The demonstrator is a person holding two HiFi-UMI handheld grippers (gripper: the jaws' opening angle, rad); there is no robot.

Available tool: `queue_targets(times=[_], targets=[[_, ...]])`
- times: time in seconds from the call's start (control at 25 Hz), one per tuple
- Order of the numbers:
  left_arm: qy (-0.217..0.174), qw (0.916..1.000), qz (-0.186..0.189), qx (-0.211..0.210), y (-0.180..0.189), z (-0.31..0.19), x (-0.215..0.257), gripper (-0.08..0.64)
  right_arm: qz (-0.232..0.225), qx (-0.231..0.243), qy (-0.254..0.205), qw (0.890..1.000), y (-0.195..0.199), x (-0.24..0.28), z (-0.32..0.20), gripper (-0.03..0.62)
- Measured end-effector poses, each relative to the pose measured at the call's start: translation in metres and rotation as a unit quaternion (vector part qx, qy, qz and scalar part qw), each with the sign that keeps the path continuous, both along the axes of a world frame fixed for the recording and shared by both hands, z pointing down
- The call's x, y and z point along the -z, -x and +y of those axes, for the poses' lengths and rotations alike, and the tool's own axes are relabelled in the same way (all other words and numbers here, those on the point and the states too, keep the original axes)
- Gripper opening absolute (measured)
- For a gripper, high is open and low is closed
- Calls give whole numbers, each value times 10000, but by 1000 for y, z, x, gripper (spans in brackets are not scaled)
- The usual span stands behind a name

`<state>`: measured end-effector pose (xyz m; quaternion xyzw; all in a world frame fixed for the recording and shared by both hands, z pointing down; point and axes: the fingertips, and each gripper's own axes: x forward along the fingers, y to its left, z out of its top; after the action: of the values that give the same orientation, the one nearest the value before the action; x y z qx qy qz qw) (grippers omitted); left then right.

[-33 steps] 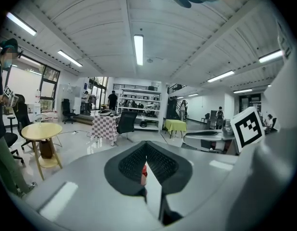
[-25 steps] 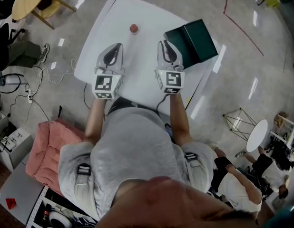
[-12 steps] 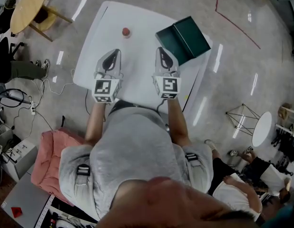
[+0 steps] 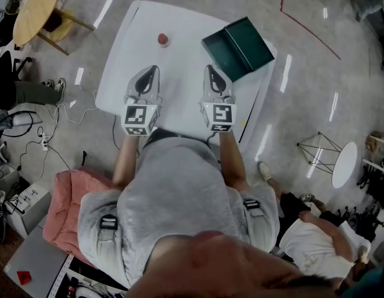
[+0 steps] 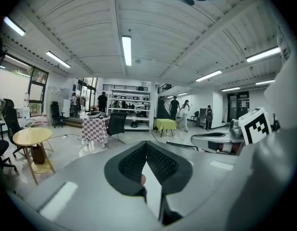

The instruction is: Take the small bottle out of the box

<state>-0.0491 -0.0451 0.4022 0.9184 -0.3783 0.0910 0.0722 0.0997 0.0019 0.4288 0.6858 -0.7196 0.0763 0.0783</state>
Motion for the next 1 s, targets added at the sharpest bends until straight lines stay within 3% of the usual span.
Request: queue_targets(times=[1.0], targets=[[51, 10000, -48, 58, 1, 2, -4, 12, 20, 46, -27, 10000, 0, 3, 4, 3]])
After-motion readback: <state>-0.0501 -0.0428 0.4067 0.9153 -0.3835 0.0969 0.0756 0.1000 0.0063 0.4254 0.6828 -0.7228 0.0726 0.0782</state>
